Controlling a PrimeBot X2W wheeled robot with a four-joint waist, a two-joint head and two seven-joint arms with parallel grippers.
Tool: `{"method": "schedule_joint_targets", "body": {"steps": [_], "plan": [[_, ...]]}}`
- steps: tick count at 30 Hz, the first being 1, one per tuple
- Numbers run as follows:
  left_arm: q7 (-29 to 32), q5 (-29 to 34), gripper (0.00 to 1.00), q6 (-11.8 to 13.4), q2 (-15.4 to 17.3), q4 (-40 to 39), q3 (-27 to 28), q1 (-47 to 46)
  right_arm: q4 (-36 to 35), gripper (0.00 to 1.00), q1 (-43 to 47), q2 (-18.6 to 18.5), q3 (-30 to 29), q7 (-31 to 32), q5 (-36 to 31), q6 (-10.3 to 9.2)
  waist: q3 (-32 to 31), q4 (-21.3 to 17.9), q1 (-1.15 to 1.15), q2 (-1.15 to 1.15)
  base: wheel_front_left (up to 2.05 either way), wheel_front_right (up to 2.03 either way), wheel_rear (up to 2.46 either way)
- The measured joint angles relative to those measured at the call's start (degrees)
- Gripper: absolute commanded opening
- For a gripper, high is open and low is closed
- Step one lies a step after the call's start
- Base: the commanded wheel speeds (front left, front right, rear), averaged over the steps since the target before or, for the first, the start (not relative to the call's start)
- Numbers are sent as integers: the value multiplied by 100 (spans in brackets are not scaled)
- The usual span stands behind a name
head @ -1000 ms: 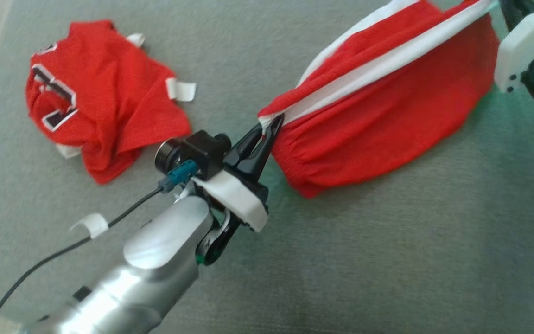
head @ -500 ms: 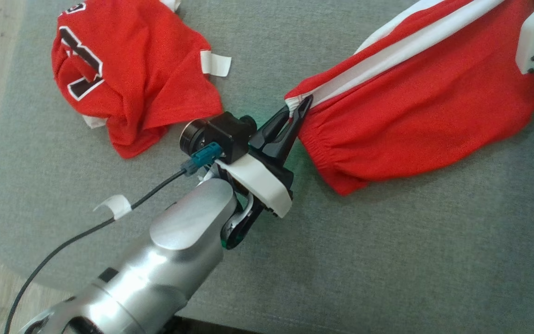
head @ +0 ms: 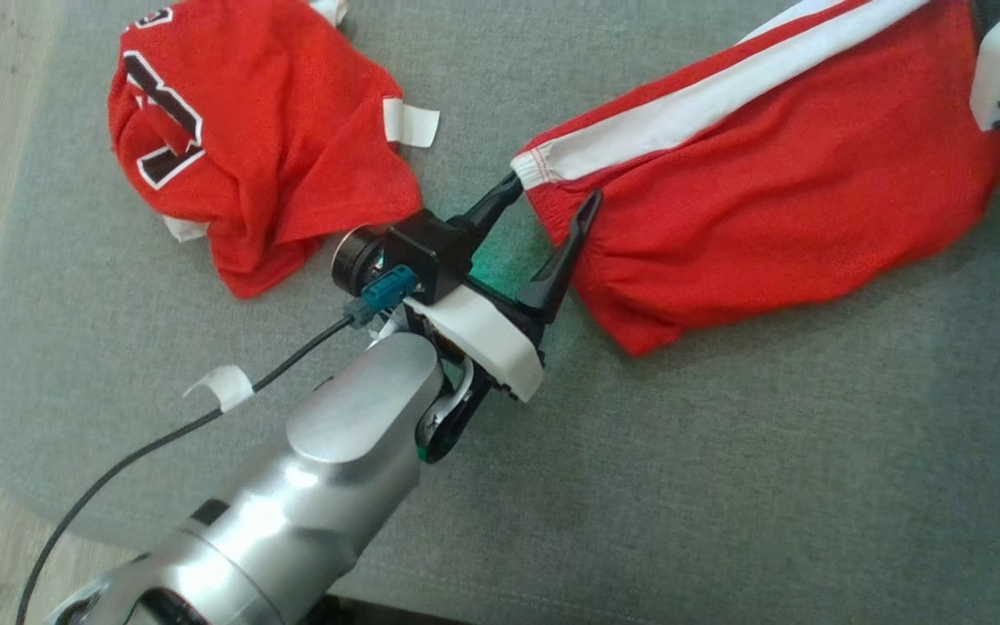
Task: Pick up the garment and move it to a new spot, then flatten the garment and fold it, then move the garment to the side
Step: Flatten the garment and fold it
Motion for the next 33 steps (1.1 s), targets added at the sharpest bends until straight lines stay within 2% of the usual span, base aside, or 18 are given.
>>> {"method": "schedule_joint_targets", "body": {"steps": [6, 10, 14, 17, 22, 27, 33], "plan": [[-15, 305, 100, 296, 110, -226, 381, 152, 83, 100, 39, 142, -170, -398, 127, 0, -308, -159, 0, 0, 0, 0, 0], [-16, 522, 100, 571, 369, -611, 811, 508, 78, 100, 214, 322, -360, -654, 405, 0, -634, -340, -1, 0, 0, 0, 0], [-16, 864, 100, 880, 651, -1145, 1317, 859, -247, 100, 589, 463, -504, -783, 743, 0, -952, -563, -1, 0, 0, 0, 0], [-18, 1135, 100, 1044, 784, -1569, 1661, 1098, -757, 100, 933, 543, -675, -823, 1010, 0, -1171, -739, -1, 0, 0, 0, 0], [-35, 1480, 100, 1238, 980, -2067, 2195, 1678, -2175, 100, 1778, 645, -1191, -839, 1176, 0, -1495, -1042, -2, 0, 0, 0, 0], [-42, 1741, 100, 1262, 1088, -2267, 2550, 2408, -3259, 100, 3083, 1113, -1749, -839, 1087, 0, -1792, -1318, -1, 0, 0, 0, 0], [-42, 1938, 100, 1262, 1074, -2328, 2945, 3213, -4166, 100, 4612, 1695, -2276, -838, 678, 0, -2036, -1545, -1, 0, 0, 0, 0]]}}
